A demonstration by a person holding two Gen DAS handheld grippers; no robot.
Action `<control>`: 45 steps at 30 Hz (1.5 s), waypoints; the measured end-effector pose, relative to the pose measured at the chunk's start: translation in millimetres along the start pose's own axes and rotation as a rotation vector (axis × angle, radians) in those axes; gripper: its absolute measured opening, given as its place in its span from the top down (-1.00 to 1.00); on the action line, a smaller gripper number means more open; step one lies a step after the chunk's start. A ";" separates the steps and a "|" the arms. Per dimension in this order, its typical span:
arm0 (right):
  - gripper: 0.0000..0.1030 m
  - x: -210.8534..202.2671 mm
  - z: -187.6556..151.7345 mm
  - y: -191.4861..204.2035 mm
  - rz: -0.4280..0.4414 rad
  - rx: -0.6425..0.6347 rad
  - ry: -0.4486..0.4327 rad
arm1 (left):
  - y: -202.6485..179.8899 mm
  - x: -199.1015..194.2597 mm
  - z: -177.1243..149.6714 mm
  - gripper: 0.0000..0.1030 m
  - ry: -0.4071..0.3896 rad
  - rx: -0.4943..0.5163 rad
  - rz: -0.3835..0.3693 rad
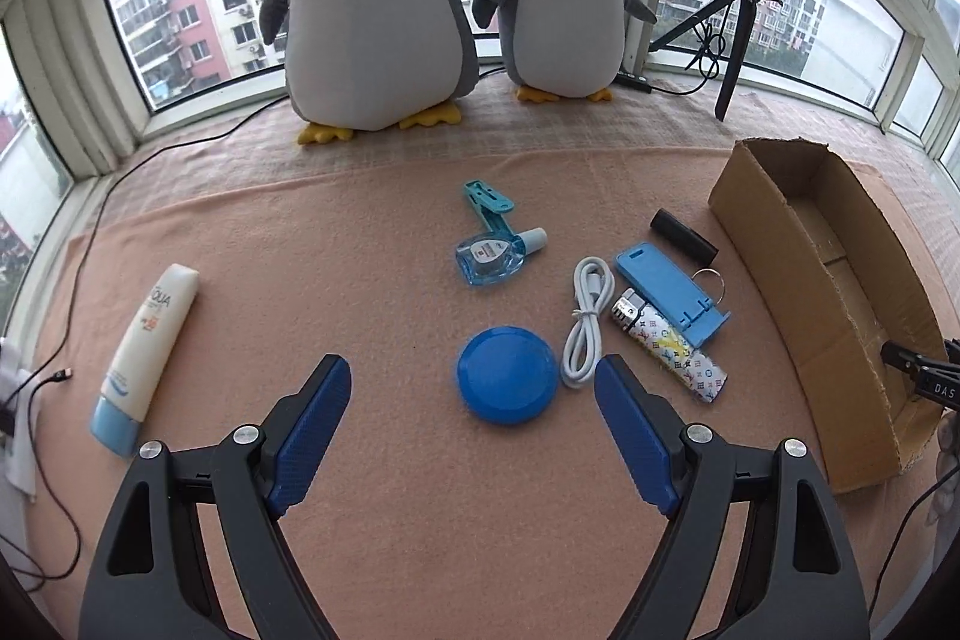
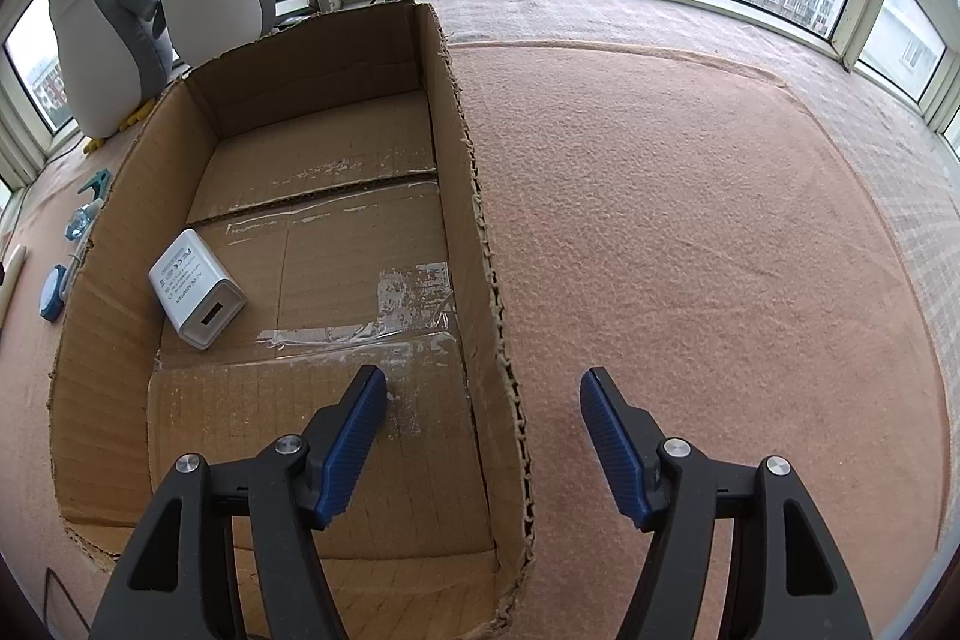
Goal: Organize rigid objects
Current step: 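Move the left gripper back to the blue round lid, then close the left gripper on the blue round lid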
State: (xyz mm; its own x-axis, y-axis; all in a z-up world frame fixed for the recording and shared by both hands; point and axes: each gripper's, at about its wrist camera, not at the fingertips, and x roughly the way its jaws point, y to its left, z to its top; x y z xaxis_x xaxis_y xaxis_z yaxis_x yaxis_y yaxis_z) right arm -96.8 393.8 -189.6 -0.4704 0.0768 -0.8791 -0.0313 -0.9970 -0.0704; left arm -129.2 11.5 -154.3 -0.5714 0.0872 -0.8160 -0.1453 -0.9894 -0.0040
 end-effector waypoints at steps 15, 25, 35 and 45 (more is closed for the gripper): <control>-0.26 -0.7 -1.5 0.7 -0.002 -0.001 -0.001 | -3.9 37.0 -12.4 -0.59 0.065 0.006 0.012; -0.27 -0.8 -1.5 0.7 -0.003 -0.001 -0.001 | -11.4 42.9 -10.0 -0.48 0.066 0.023 0.008; -0.27 -0.6 -3.1 -0.5 -0.004 -0.004 0.000 | -13.4 52.0 -8.2 -0.36 0.084 0.014 0.002; -0.27 -0.3 -4.5 -0.5 -0.009 -0.008 0.000 | -14.8 55.0 -7.9 0.05 0.083 -0.007 -0.020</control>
State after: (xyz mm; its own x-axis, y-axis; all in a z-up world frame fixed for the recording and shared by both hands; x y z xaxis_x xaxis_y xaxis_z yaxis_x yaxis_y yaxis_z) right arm -92.7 394.3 -191.4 -0.4701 0.0854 -0.8785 -0.0286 -0.9963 -0.0816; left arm -152.1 30.0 -203.7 -0.4995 0.0969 -0.8609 -0.1499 -0.9884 -0.0243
